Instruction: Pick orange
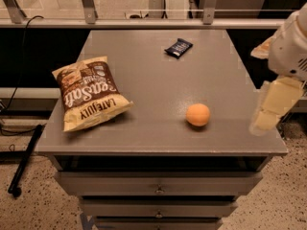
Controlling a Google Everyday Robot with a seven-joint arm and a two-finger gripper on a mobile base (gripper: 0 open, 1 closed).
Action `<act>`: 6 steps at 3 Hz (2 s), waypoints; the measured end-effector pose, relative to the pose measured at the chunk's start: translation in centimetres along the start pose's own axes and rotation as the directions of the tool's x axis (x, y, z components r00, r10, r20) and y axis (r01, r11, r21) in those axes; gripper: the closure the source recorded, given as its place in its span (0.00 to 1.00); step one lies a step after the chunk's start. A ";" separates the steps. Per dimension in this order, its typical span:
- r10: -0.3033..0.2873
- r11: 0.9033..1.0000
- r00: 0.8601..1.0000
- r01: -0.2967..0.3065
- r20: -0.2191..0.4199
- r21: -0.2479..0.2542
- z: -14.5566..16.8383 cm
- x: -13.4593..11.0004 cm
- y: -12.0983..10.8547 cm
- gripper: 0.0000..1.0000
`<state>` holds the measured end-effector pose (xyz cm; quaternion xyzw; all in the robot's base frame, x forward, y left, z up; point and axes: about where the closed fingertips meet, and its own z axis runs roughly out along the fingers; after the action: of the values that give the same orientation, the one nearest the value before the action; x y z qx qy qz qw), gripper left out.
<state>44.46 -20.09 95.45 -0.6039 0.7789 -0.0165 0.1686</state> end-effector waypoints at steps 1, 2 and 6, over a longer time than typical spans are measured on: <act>0.018 0.998 0.998 -0.015 0.062 -0.056 5.1 -1.7 1.0 0.00; 0.027 0.992 0.985 -0.005 0.170 -0.125 10.4 -4.6 2.6 0.00; 0.034 0.992 0.957 0.004 0.288 -0.129 12.9 -6.9 -0.2 0.65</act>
Offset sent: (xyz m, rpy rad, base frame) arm 0.0194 0.0995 -0.1271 0.2825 0.1007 0.0847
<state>49.78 -11.32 85.07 -0.6033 0.7498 0.1236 0.2419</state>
